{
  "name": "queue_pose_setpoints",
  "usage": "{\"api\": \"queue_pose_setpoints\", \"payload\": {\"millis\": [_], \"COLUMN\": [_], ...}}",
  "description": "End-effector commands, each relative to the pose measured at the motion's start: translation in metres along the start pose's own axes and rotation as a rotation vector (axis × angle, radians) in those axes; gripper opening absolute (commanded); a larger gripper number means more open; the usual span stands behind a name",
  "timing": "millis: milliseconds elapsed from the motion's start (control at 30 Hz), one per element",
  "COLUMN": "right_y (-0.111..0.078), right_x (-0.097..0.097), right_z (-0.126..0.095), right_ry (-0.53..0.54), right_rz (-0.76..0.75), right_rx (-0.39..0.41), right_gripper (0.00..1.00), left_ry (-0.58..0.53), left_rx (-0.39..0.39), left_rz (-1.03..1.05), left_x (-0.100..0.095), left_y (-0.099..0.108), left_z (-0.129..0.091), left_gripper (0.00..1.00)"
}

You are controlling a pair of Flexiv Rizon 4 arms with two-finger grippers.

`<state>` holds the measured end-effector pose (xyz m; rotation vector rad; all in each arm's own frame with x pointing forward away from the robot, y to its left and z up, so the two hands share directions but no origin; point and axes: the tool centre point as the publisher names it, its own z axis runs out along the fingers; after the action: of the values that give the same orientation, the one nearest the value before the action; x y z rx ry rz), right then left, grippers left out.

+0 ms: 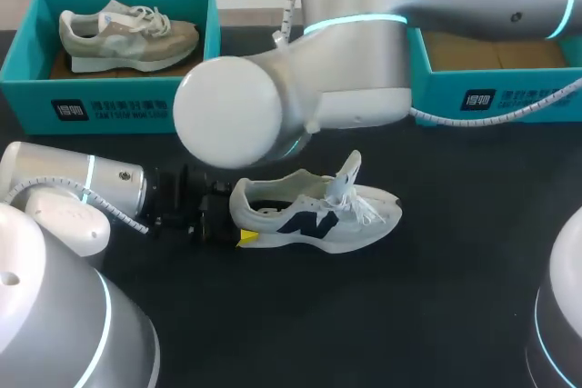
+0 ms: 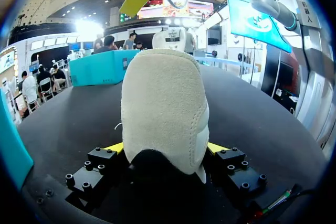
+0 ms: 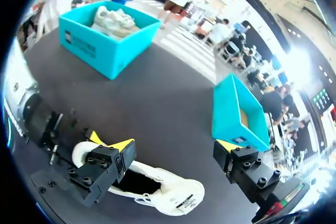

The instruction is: Take the shoe out of the shoebox, open the shoe tongue, remove and reinsert the insole, then place the shoe into the shoebox

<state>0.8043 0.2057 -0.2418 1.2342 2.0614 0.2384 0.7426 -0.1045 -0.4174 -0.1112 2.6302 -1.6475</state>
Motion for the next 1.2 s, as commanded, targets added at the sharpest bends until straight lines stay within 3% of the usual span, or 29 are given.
{"api": "queue_pose_setpoints", "payload": {"millis": [33,67,100,133,167,200,333,500,967,1200], "right_y": [0.01,0.015,0.018,0.021,0.024,0.026,0.027,0.008,-0.049,-0.065], "right_x": [0.012,0.018,0.022,0.025,0.029,0.031,0.039,0.046,0.059,0.072], "right_z": [-0.003,-0.007,-0.009,-0.011,-0.013,-0.014,-0.017,-0.008,0.013,0.027], "right_ry": [0.229,0.264,0.289,0.314,0.339,0.361,0.441,0.523,0.766,0.831], "right_rz": [-0.321,-0.402,-0.443,-0.499,-0.549,-0.59,-0.739,-0.894,-0.899,-0.899], "right_rx": [-0.214,-0.258,-0.273,-0.296,-0.312,-0.319,-0.304,-0.164,0.208,0.307], "right_gripper": [1.0,0.69,0.46,0.39,0.11,0.0,0.0,0.0,0.0,0.0], "left_ry": [0.003,0.003,0.003,0.003,0.003,0.003,0.003,0.003,0.003,0.003], "left_rx": [-0.002,-0.002,-0.002,-0.002,-0.002,-0.002,-0.002,-0.002,-0.002,-0.002], "left_rz": [0.0,0.0,0.0,0.0,0.0,0.0,0.0,0.0,0.0,0.0], "left_x": [0.002,0.002,0.002,0.002,0.002,0.002,0.002,0.002,0.002,0.002], "left_y": [0.004,0.004,0.004,0.004,0.004,0.004,0.004,0.004,0.004,0.004], "left_z": [0.005,0.005,0.005,0.005,0.005,0.005,0.005,0.005,0.005,0.005], "left_gripper": [0.0,0.0,0.0,0.0,0.0,0.0,0.0,0.0,0.0,0.0]}}
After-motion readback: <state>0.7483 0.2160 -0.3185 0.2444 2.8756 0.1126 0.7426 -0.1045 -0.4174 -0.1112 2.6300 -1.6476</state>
